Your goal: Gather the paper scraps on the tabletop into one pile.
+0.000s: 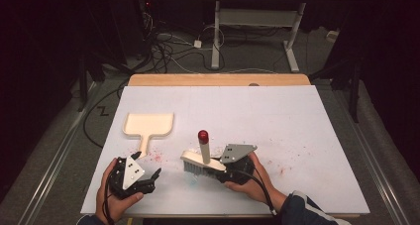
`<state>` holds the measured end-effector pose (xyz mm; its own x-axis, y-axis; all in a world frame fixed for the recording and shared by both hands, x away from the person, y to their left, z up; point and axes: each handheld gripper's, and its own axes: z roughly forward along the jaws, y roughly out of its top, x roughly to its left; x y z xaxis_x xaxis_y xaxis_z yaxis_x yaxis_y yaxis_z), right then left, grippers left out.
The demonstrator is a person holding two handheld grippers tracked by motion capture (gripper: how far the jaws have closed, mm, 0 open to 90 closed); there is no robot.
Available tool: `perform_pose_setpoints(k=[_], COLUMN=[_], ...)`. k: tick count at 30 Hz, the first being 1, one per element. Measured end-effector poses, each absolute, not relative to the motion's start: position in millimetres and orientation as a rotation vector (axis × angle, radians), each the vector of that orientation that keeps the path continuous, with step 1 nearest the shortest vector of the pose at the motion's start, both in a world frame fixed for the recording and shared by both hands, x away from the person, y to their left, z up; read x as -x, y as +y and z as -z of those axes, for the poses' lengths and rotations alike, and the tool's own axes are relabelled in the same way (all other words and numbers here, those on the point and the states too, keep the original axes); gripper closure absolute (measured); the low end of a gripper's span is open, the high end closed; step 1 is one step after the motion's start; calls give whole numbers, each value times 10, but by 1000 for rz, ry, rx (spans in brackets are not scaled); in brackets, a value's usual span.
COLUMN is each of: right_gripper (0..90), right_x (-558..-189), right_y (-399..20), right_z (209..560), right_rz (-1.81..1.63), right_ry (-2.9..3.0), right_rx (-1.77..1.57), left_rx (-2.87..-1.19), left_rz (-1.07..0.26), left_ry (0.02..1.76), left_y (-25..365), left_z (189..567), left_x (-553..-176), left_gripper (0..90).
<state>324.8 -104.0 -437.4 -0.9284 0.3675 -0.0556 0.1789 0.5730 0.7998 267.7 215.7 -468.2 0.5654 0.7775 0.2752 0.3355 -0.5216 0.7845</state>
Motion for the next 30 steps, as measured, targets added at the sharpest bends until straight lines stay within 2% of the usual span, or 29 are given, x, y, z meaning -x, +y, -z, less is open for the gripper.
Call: perform_pose_setpoints(k=[9, 15, 22, 30], right_gripper=[680, 680, 680, 680], right_x=[-3282, -3154, -3011, -3108], right_y=[-1199, -1175, -933, -933], right_z=[4230, 4074, 4258, 4392], right_rz=[-1299, -1429, -1411, -1323], right_ry=[2533, 2525, 2657, 2650], right_rx=[-503, -474, -417, -465], left_rx=[-2117, -2100, -2011, -2040], left_rz=[-822, -830, -870, -850], left_ry=[860, 881, 944, 927], left_y=[2125, 2148, 2277, 2244], left_z=[4685, 4668, 4606, 4630], left_x=[-2684, -2676, -2662, -2665], left_gripper=[179, 179, 178, 178])
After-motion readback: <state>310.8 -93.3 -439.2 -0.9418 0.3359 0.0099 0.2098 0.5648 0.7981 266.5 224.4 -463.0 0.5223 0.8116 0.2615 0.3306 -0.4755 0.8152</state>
